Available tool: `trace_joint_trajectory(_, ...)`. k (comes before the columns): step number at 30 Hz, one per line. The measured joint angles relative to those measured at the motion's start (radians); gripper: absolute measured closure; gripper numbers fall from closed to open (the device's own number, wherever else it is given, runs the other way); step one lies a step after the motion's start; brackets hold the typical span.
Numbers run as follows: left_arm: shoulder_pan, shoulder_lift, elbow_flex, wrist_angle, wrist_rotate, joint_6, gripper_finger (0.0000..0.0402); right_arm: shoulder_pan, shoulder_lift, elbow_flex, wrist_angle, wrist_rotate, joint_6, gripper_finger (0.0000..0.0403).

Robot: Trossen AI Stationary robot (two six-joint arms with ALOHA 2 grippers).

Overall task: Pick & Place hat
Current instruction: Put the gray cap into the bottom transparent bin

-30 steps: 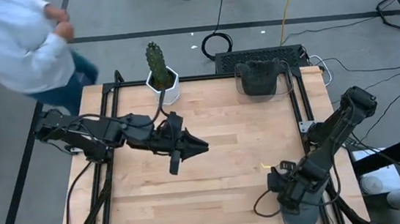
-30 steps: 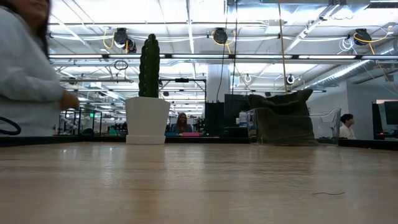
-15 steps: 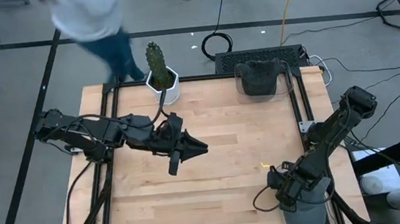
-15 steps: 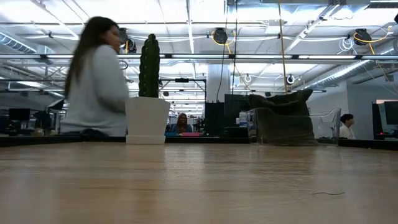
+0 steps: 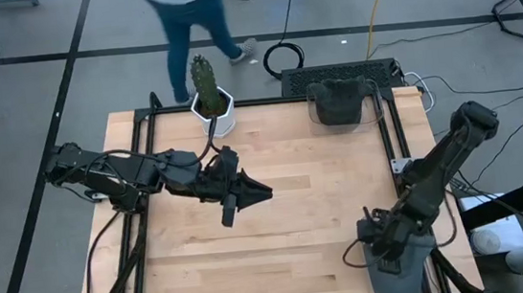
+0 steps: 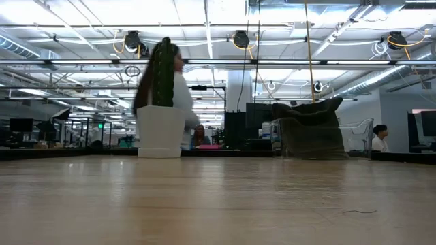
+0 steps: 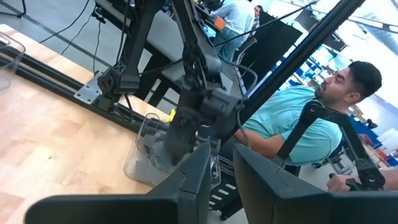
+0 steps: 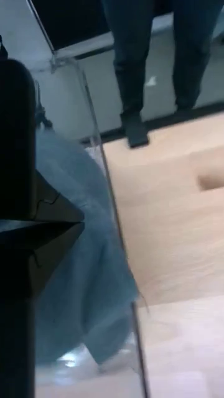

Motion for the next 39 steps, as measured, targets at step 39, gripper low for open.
trace_joint_trajectory(39,0.017,-0.008,0.001,-0.005,-0.061,0.024,0.0325,-0.055,-0.076,-0.106,0.041,0.085,-0.105,0.0403)
